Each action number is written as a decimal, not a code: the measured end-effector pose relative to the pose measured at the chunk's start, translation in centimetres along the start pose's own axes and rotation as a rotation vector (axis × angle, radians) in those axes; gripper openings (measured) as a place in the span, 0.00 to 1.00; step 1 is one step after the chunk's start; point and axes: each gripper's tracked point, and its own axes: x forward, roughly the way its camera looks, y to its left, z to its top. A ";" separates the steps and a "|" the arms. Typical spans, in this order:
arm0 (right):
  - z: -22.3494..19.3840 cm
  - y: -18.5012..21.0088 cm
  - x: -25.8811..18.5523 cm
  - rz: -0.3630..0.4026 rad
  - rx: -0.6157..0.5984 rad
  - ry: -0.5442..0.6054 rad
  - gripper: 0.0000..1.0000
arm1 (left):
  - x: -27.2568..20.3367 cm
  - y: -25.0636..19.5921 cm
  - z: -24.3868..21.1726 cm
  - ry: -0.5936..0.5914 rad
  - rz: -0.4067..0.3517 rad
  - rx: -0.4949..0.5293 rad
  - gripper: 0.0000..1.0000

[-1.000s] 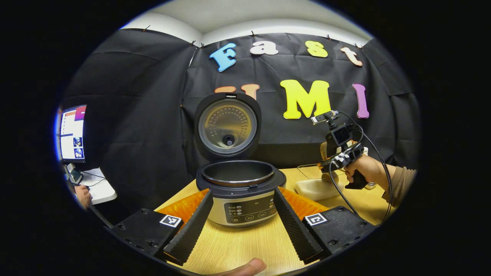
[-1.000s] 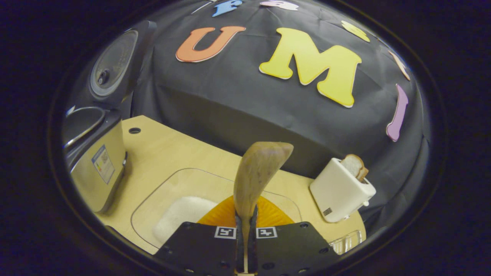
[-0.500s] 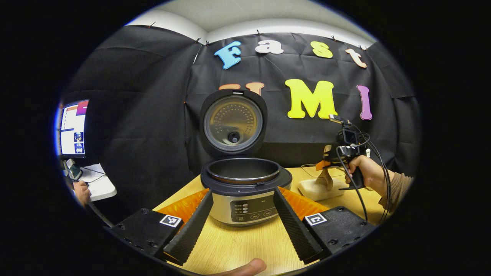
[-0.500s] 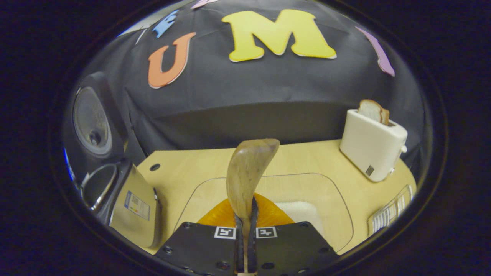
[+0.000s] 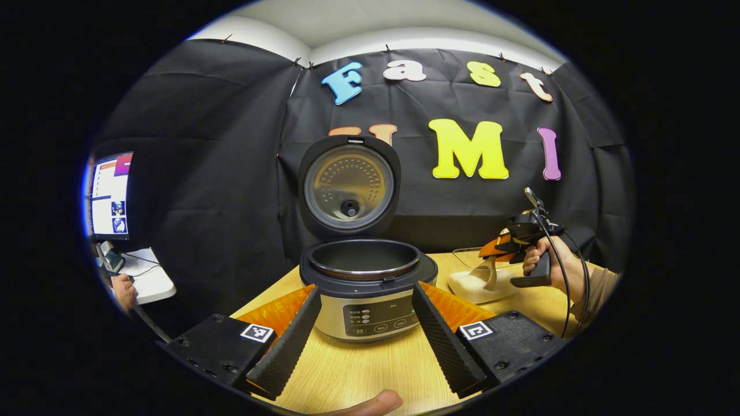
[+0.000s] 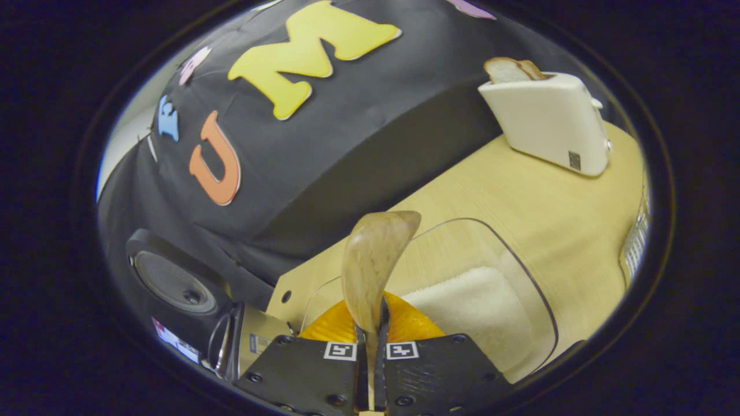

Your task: Close the left gripper, press the button to open the rice cooker; take a wooden spoon from the chopstick holder with the right hand, scoop a spoonful of rice and pour it into the rice cooker, then put the wooden spoon back into the chopstick holder.

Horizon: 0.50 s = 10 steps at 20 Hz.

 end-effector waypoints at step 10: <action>2.9 -0.8 -2.1 0.066 0.213 -0.120 0.04 | -0.1 -0.6 0.2 0.011 0.005 0.029 1.00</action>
